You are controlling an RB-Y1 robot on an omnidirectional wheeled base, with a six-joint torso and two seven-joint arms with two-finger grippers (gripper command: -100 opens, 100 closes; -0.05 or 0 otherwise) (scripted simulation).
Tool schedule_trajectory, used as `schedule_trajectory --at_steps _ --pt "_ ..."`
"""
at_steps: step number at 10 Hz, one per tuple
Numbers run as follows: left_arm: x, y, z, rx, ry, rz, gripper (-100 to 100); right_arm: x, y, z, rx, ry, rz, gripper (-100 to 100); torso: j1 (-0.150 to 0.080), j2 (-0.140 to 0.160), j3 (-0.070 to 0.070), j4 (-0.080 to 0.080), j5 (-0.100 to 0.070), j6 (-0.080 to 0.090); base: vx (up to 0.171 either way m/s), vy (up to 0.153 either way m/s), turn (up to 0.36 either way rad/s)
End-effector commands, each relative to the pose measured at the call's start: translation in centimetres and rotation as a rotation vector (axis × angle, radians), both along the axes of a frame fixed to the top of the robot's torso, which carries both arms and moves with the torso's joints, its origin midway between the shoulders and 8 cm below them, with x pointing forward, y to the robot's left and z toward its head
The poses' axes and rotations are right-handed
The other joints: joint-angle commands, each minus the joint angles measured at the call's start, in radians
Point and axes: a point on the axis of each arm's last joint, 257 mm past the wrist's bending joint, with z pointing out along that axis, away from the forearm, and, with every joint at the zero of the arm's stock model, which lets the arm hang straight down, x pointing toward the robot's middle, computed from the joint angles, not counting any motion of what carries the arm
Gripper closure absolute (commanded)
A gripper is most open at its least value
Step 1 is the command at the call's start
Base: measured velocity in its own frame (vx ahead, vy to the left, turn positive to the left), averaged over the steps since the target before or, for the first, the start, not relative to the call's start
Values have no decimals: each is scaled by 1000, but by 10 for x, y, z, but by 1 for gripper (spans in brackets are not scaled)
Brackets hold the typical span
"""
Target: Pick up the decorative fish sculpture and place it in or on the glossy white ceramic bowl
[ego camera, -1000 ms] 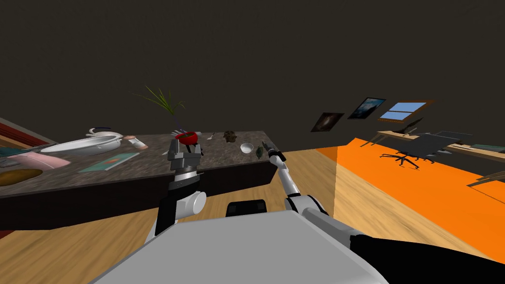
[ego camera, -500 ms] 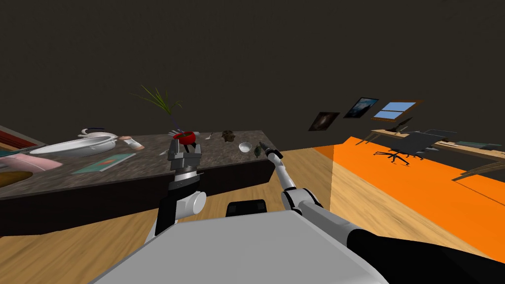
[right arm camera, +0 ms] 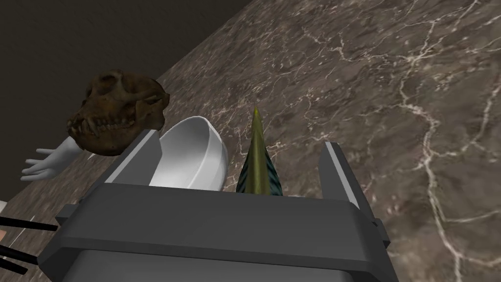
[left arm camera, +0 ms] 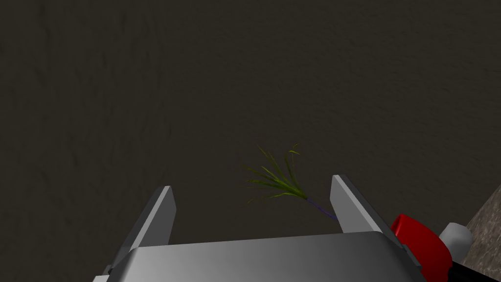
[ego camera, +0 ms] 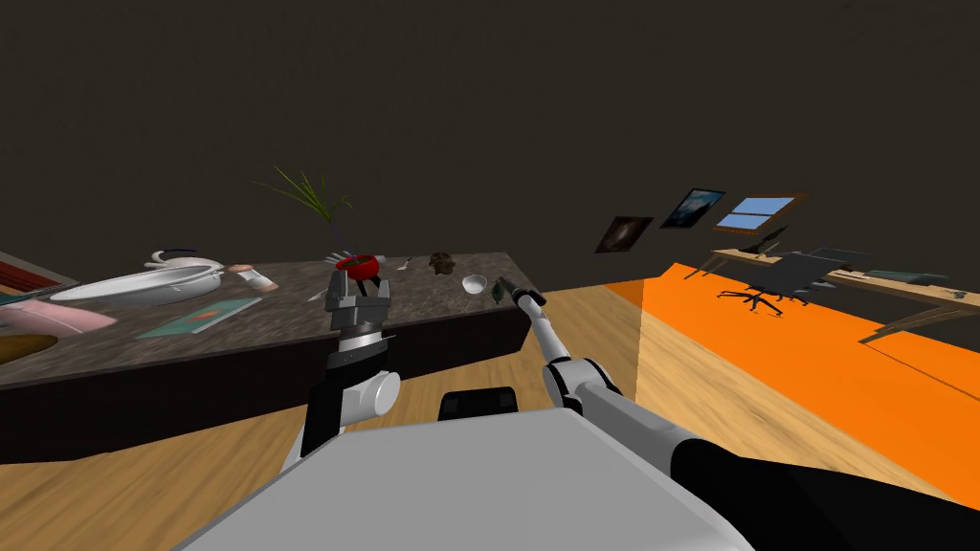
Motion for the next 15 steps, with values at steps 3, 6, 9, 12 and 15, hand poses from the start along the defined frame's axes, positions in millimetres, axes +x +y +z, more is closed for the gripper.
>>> schedule_trajectory --at_steps 3,6,9,12,15 --pt "0 0 0 0 0 0 0 -2 10 -24 71 83 21 -100 0 -1 0 0 0 0 -32 11 -26" --pt "0 0 0 0 0 0 0 -2 12 -30 76 99 22 0 0 -2 -1 0 0 0 -13 3 -10" --pt "0 0 0 0 0 0 0 -3 12 -32 76 99 18 100 0 -7 -4 -2 0 0 53 7 19" --pt "0 0 0 0 0 0 0 -3 12 -32 76 99 19 100 0 -3 -2 -1 0 0 1 0 4" --pt "0 0 0 0 0 0 0 -3 12 -32 76 100 19 100 0 -2 -1 0 0 0 0 0 0"
